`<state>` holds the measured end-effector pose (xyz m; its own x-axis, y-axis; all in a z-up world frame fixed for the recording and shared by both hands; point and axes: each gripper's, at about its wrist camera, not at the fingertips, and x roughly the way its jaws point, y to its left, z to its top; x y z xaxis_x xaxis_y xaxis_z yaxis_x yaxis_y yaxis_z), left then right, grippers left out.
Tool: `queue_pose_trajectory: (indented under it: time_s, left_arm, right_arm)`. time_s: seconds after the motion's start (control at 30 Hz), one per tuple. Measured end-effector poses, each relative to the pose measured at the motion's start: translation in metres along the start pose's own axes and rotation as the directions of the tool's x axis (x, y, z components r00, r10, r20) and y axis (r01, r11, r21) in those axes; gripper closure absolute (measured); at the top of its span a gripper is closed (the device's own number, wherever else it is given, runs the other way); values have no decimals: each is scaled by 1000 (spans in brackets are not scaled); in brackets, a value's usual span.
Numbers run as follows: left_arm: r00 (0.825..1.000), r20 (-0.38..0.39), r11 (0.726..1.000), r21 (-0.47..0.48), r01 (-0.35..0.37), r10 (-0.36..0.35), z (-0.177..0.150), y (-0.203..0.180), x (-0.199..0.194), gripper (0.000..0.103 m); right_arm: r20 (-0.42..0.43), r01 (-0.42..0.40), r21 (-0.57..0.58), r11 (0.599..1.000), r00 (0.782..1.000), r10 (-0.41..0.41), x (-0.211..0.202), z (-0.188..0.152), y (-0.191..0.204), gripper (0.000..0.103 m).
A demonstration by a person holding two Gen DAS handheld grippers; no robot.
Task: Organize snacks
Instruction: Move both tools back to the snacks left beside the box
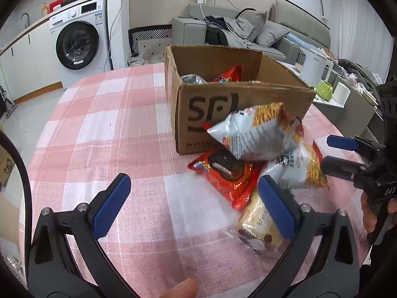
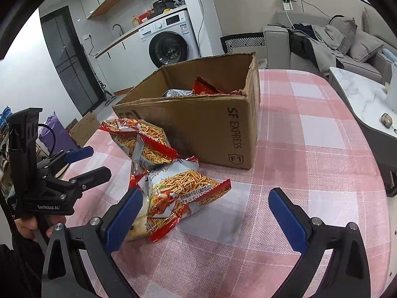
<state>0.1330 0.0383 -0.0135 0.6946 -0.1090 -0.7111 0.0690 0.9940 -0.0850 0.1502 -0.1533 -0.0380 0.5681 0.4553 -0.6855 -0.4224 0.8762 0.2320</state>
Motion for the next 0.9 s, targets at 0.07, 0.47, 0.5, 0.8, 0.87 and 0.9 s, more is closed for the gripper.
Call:
queue_pose_trajectory:
  time_s: [0.07,0.47,0.5,0.8,0.87,0.9]
  left_arm:
    - [1000,-3,1000,8,4,-4,-2,-3,1,1]
    - [1000,-19,1000,24,2,-1,-4,-1,2,1]
    - [1000,-23,1000,22,2,-1,-4,0,1,1]
    - [998,-58,999,44,12,-9,-7,1,9,1]
    - [998,-61,999,50,8,-4,-7,-1,10,1]
    - [998,-62,998,54,12,-8,-8,-2,10,1]
  right_arm:
    - [-8,-10,10,1000,1000,10,4,0,-1,0]
    - [-55,-44,7,999,997,45,22,-4,7,0]
    - [-60,-44,5,999,997,44,24,-4,7,0]
    - [-108,-81,24,996,991,83,48,-2,7,0]
    - [-110,-92,34,995,989,96,52,-1,8,0]
    - [-107,-96,35,995,989,100,53,-1,8,0]
